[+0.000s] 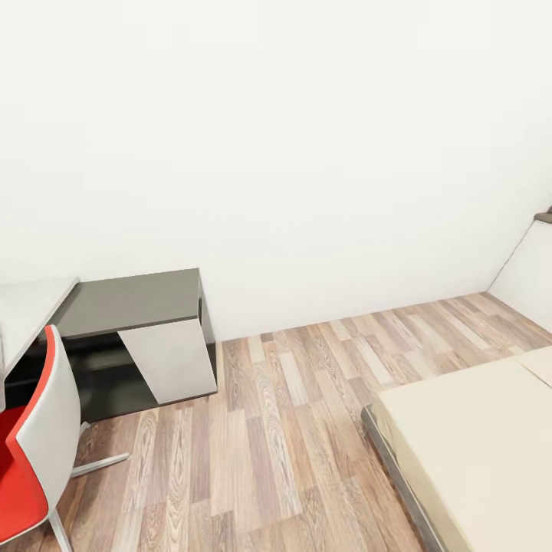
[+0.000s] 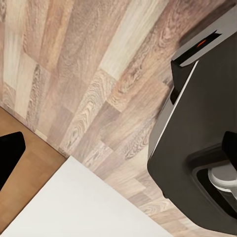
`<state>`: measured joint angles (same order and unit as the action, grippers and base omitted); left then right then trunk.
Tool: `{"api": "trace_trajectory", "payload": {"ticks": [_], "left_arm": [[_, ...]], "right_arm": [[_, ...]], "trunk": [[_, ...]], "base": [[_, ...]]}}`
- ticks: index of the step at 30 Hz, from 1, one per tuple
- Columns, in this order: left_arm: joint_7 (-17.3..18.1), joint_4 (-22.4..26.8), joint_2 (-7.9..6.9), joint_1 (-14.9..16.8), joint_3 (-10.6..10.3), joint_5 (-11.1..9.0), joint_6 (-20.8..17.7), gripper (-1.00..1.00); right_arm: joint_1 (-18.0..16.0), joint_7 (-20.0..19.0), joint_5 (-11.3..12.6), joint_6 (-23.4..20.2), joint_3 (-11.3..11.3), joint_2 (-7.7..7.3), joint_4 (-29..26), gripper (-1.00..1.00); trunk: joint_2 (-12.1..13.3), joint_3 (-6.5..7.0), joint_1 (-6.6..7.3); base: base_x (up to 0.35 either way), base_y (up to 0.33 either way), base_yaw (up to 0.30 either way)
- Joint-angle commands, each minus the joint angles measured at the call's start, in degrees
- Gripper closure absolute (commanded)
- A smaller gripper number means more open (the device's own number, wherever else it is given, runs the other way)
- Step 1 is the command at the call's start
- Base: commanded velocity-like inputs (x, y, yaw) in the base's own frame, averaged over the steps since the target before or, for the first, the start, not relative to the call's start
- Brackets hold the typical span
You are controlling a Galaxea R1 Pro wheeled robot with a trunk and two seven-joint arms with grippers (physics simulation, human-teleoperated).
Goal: Put all the toys in the child's room - the three board games (two on the bed and one on the table), the two jigsaw puzzles on the table, and the tennis ball on the table - inside the toy box on the table in the child's room.
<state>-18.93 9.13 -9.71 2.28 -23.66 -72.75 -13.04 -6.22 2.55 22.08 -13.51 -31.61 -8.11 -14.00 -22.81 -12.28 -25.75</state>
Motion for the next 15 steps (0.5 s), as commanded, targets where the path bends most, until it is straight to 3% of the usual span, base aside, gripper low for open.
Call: {"api": "trace_trajectory", "payload": {"ticks": [1,15], "left_arm": [[-0.4,0.2,-0.05,0.0,-0.3,-0.3,-0.2,-1.00],[-0.4,0.2,-0.05,0.0,-0.3,-0.3,-0.2,-1.00]], "right_arm": [[0.0,0.3,0.5,-0.1,-0.5,-0.06,-0.2,-1.00],[0.0,0.3,0.5,0.9,-0.5,-0.06,-0.2,-1.00]], "trunk": [[-0.1,-0.11,-0.03],[-0.1,-0.11,-0.03]], "base": [[0.000,0.000,0.000],[0.000,0.000,0.000]]}}
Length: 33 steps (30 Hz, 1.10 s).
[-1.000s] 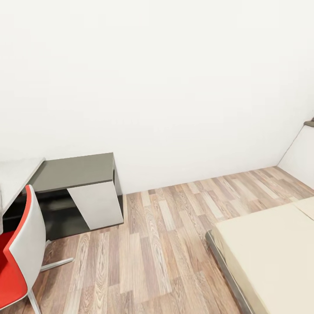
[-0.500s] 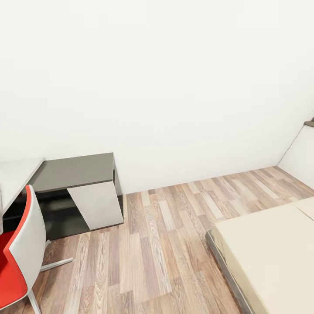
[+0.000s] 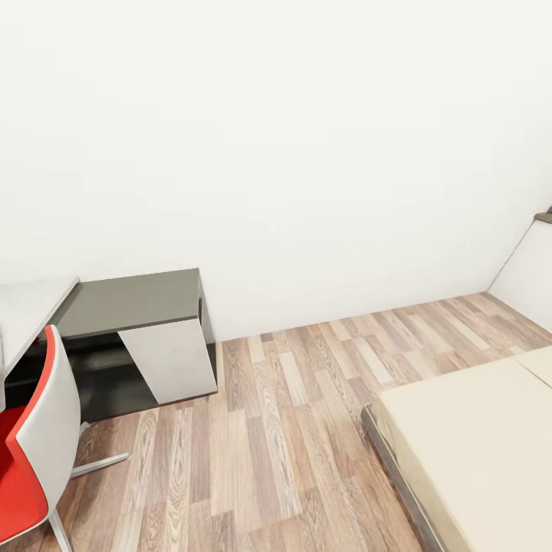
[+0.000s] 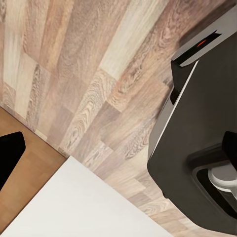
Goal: Put all the toys in the child's room - the three board games (two on the bed and one on the table), the two jigsaw puzzles on the table, and the tennis ball on the table - inside the toy box on the table in the child's room.
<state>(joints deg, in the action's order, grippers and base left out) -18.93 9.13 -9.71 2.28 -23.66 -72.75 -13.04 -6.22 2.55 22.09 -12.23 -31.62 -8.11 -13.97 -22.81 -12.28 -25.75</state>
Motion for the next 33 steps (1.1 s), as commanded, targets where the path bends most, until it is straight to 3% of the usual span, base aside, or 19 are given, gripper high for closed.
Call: {"api": "trace_trajectory", "payload": {"ticks": [1,33], "left_arm": [[-0.4,0.2,-0.05,0.0,-0.3,-0.3,-0.2,-1.00],[-0.4,0.2,-0.05,0.0,-0.3,-0.3,-0.2,-1.00]], "right_arm": [[0.0,0.3,0.5,-0.3,-0.5,-0.06,-0.2,-1.00],[-0.1,0.3,0.4,-0.3,-0.5,-0.06,-0.2,-1.00]], "trunk": [[-0.1,-0.11,-0.03],[-0.1,-0.11,-0.03]], "base": [[0.000,0.000,0.000],[0.000,0.000,0.000]]}}
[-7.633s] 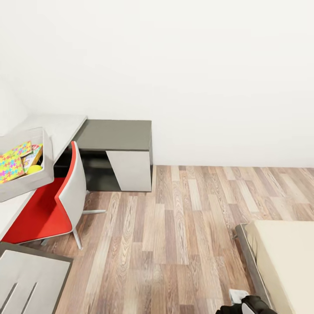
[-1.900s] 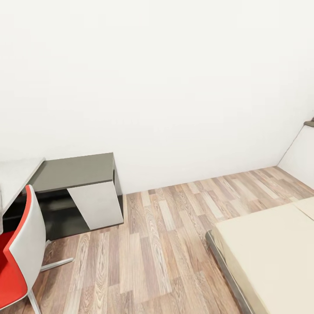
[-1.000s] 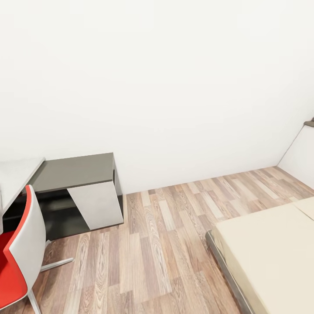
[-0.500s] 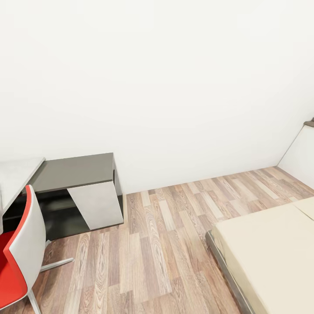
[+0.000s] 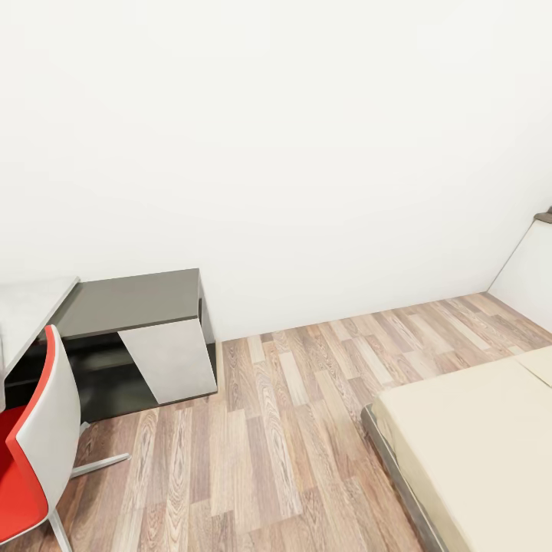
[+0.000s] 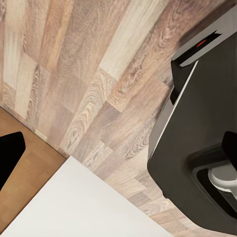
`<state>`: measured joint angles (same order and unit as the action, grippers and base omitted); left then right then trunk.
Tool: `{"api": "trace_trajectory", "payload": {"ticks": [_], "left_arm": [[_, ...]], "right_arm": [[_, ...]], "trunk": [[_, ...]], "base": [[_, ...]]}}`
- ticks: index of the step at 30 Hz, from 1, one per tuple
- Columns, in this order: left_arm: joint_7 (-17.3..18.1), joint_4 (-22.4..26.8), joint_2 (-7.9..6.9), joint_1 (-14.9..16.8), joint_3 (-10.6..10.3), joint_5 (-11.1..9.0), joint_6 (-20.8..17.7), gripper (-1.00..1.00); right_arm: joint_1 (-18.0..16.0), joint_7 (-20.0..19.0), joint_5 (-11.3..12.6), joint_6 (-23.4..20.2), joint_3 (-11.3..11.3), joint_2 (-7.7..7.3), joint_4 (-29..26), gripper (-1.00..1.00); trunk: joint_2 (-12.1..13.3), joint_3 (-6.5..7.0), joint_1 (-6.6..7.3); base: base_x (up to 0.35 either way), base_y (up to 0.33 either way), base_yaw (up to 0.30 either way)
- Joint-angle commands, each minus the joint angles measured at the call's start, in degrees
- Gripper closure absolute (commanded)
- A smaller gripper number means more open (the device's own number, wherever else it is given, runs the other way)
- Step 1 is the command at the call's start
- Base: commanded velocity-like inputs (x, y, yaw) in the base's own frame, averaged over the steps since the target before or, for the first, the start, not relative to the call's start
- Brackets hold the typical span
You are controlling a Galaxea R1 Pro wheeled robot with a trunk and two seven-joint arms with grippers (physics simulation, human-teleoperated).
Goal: Put all the toys in the child's room - the three board games (two on the bed and one on the table), the two jigsaw puzzles on the table, and the tennis ball on the table - inside the toy box on the table in the child's room.
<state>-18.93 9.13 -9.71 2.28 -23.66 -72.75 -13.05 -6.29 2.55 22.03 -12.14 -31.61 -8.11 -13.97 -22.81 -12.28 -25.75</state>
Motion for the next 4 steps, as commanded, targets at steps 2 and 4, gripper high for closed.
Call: {"api": "trace_trajectory", "payload": {"ticks": [2,4], "left_arm": [[-0.4,0.2,-0.05,0.0,-0.3,-0.3,-0.2,-1.00],[-0.4,0.2,-0.05,0.0,-0.3,-0.3,-0.2,-1.00]], "right_arm": [[0.0,0.3,0.5,-0.3,-0.5,-0.06,-0.2,-1.00],[0.0,0.3,0.5,-0.3,-0.5,-0.06,-0.2,-1.00]], "trunk": [[-0.1,-0.11,-0.03],[-0.1,-0.11,-0.03]], "base": [[0.000,0.000,0.000],[0.000,0.000,0.000]]}}
